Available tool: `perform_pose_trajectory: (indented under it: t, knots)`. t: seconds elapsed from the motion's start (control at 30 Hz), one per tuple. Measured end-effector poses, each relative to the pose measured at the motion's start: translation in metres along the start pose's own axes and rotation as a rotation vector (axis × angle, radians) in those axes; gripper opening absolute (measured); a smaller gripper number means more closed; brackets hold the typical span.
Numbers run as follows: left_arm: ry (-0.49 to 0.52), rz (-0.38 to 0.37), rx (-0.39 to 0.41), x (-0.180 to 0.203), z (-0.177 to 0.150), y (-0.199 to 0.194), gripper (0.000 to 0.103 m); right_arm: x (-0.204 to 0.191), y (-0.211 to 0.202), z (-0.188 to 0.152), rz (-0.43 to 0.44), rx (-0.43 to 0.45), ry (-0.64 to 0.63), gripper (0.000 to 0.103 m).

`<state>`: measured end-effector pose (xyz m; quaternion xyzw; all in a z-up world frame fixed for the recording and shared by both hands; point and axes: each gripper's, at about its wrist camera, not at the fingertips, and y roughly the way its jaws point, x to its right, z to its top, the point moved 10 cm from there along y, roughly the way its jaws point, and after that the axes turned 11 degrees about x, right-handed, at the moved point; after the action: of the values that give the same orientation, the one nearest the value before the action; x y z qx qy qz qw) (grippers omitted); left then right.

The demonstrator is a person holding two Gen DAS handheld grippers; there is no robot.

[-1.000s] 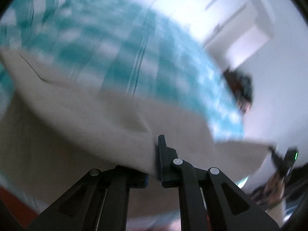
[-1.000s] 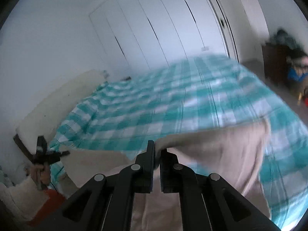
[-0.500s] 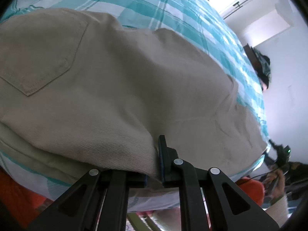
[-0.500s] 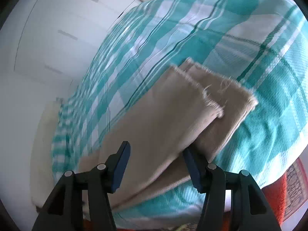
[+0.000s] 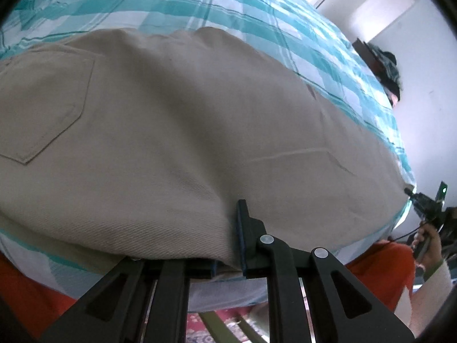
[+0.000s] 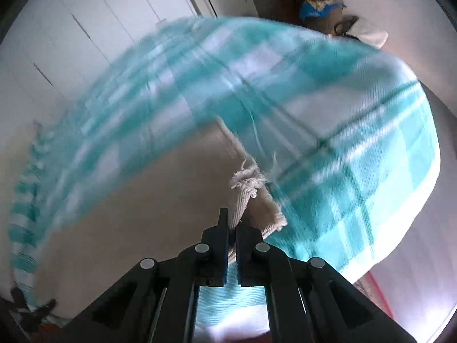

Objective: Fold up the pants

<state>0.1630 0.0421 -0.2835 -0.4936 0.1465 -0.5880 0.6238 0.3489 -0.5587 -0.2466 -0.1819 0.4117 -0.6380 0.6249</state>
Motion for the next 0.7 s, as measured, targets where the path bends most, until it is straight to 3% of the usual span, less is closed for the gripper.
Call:
perform_pose_trajectory:
  t: [0.07,0.1,0.17,0.2,0.23,0.33,0.4,0.53,0.63,0.7]
  knots:
    - [-0.010,0.001,-0.012,-0.002,0.001,-0.004,0.017,0.000,-0.002,0.001,-0.013,0.023,-0.003,0.010]
    - [-0.020,0.001,-0.024,-0.003,0.000,-0.006,0.018,0.002,-0.006,0.002,-0.012,0.033,0.006,0.020]
    - [-0.025,0.006,-0.042,-0.006,-0.004,-0.018,0.034,0.008,-0.015,0.007,-0.015,0.049,0.017,0.045]
    - [-0.015,0.015,-0.046,-0.008,-0.006,-0.026,0.039,0.014,-0.022,0.010,-0.035,0.069,0.014,0.064]
    - [-0.001,0.029,-0.047,-0.010,-0.008,-0.037,0.047,0.016,-0.026,0.010,-0.068,0.088,0.006,0.073]
    - [0.029,0.122,-0.002,-0.021,-0.009,-0.070,0.058,0.040,-0.064,0.023,-0.246,0.209,-0.039,0.073]
    - [0.036,0.135,0.068,-0.023,0.000,-0.089,0.060,0.039,-0.081,0.025,-0.283,0.252,-0.069,0.073]
    - [0.041,0.159,0.170,-0.026,0.036,-0.089,0.070,-0.015,-0.089,0.033,-0.135,0.291,-0.175,0.073]
    - [0.101,0.219,0.222,-0.032,0.059,-0.064,0.071,-0.061,-0.061,0.025,-0.047,0.208,-0.312,0.073]
    - [0.145,0.288,0.189,-0.042,0.056,-0.042,0.067,-0.078,-0.032,0.009,-0.025,0.111,-0.386,0.073]
